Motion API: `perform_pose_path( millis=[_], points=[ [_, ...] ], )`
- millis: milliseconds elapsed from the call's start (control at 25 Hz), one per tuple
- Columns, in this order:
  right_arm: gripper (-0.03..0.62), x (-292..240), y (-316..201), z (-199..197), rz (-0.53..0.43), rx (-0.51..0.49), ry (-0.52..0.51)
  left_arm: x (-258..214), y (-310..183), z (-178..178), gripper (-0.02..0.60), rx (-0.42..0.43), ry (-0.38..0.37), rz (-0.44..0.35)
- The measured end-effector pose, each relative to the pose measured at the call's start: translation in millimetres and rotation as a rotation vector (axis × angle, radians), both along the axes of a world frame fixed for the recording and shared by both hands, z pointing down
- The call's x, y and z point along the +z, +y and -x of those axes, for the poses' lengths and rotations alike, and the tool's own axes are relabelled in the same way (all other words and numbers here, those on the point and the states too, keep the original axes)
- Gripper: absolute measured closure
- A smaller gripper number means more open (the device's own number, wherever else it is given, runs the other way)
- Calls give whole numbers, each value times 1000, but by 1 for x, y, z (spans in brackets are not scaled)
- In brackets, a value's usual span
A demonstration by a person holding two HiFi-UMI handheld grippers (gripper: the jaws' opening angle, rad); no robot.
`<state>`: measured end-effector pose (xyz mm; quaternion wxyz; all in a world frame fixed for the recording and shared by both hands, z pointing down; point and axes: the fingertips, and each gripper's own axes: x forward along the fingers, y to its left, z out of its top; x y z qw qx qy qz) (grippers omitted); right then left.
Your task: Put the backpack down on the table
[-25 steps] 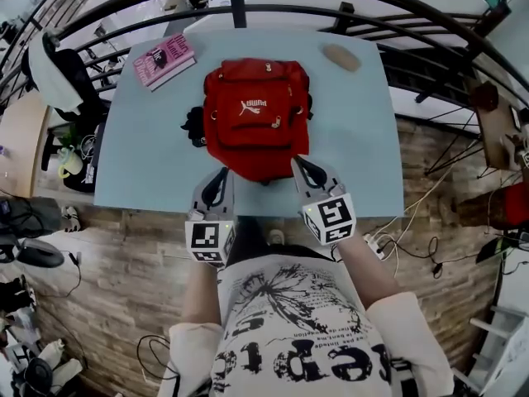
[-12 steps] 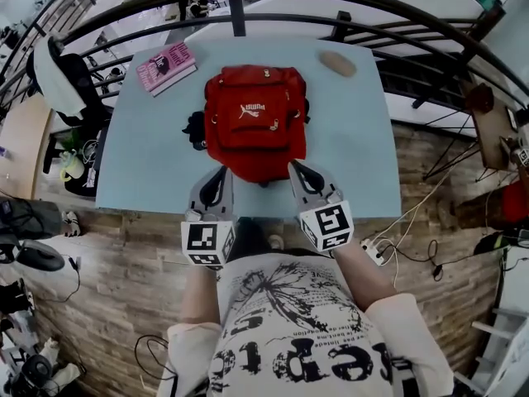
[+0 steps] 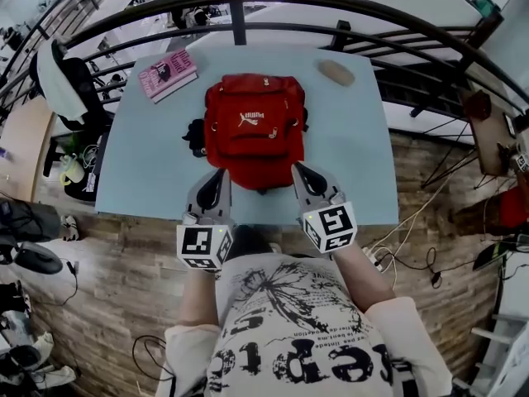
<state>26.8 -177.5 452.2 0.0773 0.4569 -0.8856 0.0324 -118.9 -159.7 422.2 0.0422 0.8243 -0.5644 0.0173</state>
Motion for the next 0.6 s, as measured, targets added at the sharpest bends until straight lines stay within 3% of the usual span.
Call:
perform_pose_path(
  millis=[360, 600],
  points=[
    [603, -10, -7, 1, -47, -2, 28, 1, -6, 2, 571, -4, -52, -7],
    [602, -11, -10, 5, -45, -22, 24, 3, -11, 2, 571, 9, -45, 5]
  ],
)
